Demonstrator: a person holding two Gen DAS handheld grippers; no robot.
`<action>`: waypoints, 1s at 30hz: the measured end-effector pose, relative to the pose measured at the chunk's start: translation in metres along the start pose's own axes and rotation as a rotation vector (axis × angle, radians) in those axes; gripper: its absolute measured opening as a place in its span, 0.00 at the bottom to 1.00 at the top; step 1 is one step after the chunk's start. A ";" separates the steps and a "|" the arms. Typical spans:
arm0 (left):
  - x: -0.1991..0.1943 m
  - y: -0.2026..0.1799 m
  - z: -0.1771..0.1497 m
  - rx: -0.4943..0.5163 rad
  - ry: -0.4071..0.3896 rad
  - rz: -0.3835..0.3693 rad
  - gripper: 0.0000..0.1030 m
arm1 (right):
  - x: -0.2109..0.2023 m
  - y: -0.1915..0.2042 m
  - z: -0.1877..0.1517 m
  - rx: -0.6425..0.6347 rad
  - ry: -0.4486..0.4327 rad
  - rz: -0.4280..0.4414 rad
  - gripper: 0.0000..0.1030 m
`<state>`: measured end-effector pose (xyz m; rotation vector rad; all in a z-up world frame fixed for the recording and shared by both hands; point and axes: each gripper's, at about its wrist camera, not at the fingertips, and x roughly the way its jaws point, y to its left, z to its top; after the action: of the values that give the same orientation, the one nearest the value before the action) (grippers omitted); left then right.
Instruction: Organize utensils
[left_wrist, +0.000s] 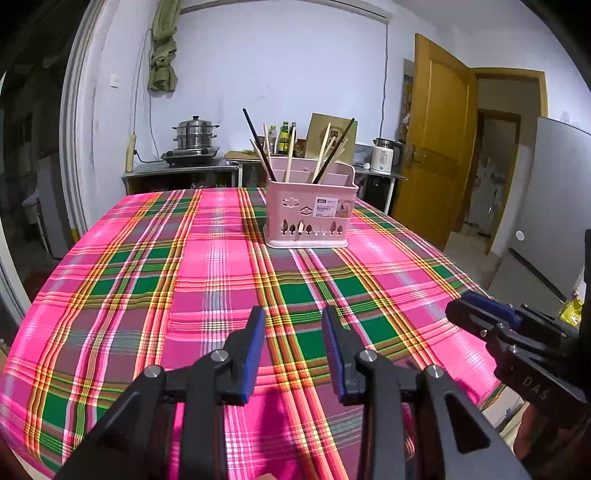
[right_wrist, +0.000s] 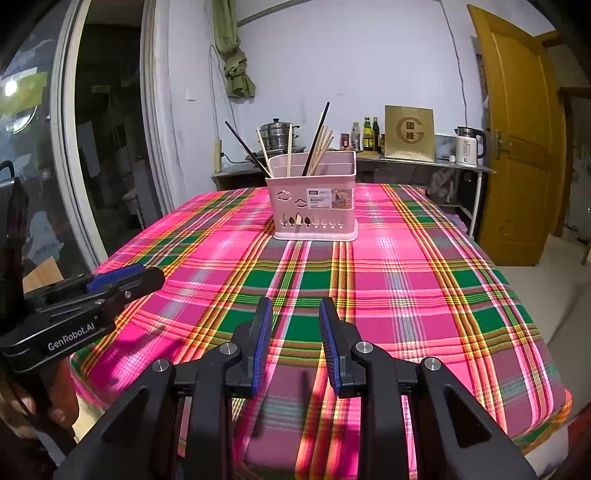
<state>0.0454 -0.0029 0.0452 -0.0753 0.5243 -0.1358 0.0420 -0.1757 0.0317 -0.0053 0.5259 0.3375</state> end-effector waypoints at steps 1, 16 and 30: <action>-0.001 0.000 0.000 0.000 -0.002 0.002 0.32 | -0.001 0.000 0.000 0.000 -0.001 -0.001 0.26; -0.005 -0.001 0.000 0.001 -0.011 0.012 0.32 | -0.001 0.003 0.002 -0.004 0.002 -0.001 0.26; -0.004 -0.003 -0.001 -0.010 0.002 0.017 0.32 | -0.001 0.003 0.000 -0.002 0.005 -0.001 0.26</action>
<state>0.0417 -0.0049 0.0464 -0.0805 0.5271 -0.1167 0.0402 -0.1731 0.0323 -0.0082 0.5303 0.3372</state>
